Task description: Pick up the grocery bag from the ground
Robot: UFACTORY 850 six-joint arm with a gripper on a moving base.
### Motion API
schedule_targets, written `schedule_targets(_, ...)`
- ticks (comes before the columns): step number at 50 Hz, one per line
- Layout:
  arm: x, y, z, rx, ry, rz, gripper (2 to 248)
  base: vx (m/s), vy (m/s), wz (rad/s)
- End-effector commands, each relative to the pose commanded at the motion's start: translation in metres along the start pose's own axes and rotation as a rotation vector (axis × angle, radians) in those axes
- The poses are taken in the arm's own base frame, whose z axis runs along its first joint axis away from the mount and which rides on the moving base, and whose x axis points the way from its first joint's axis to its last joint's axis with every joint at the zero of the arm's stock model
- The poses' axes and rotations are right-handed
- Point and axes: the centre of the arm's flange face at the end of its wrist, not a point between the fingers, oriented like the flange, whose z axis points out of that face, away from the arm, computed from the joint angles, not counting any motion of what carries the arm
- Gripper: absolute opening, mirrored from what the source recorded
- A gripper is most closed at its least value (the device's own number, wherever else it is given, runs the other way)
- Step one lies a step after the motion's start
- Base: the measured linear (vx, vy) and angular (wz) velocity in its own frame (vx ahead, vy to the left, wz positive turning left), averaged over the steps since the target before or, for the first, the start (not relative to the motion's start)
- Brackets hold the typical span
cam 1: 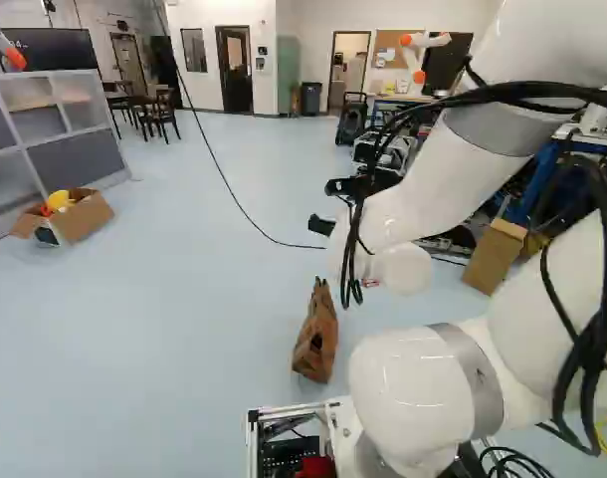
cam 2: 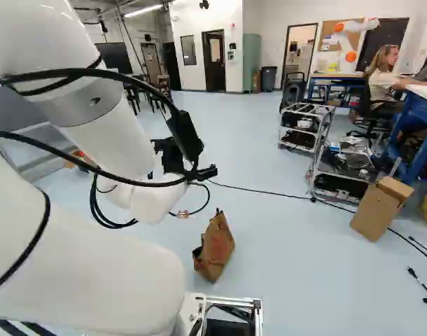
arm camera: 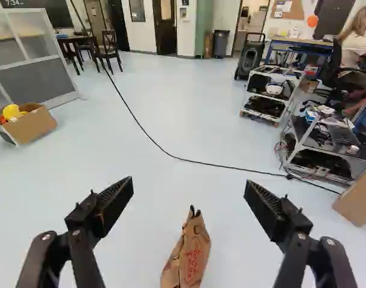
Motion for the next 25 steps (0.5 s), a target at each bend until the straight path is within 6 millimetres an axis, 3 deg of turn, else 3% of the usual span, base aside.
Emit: schedule_targets(25,0.016,0.0,0.034,0.0,-0.014,0.0,247,0.0,0.0,0.0)
